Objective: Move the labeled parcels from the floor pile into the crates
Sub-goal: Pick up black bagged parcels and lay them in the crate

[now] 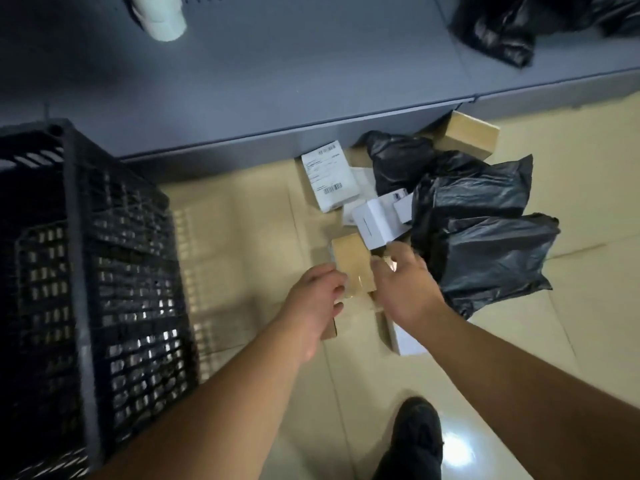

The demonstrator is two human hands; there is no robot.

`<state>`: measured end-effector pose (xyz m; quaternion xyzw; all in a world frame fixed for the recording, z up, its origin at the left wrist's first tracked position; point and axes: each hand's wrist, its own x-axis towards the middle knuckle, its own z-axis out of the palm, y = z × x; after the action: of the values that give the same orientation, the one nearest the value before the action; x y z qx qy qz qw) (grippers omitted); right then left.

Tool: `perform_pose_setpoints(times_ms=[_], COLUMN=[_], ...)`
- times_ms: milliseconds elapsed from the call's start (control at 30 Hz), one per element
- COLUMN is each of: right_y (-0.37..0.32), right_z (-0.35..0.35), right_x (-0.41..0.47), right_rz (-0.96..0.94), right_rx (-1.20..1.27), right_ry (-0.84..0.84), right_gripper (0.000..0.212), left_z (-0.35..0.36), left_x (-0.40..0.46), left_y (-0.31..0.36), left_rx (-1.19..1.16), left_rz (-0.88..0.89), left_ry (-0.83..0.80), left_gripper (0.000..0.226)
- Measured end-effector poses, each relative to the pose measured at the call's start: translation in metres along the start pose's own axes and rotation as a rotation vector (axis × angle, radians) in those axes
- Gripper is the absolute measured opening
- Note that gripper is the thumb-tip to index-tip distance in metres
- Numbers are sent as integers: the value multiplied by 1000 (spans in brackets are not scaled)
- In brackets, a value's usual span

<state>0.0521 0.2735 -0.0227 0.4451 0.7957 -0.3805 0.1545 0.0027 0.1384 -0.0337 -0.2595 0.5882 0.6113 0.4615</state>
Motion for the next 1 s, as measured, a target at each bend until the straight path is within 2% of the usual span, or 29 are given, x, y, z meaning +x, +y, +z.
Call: perform_pose_setpoints(times_ms=[100,233,300,433,600,667,767,1000], right_y=[-1,6,15,40,68,72,77,93], right_z=[-28,-79,-108,-165,-205,-207,-205,-206], right_x=[33,69,90,128,155,164,182,200], right_rz=[-203,-436,-416,-222,69,126,133,154], right_rx=[-58,-142,-162,-176,-207,-87,87,200], right_ry=[128,400,518,599,477,409,330,194], right_gripper=[52,47,45,50,61,64,52,66], left_z=[21,52,68,96,132,143,155,174], left_x=[32,66,79,96,115,121,127,129], left_y=[3,8,11,24,38,37,34,36], left_rx=[44,147,194,256,329,357,362,301], left_rz=[38,112,146,217,262,271,228,166], left_ry=[-48,-126,-146,-200,-176,-180,-200,-197], left_gripper=[32,25,27,20,6,16,35,38])
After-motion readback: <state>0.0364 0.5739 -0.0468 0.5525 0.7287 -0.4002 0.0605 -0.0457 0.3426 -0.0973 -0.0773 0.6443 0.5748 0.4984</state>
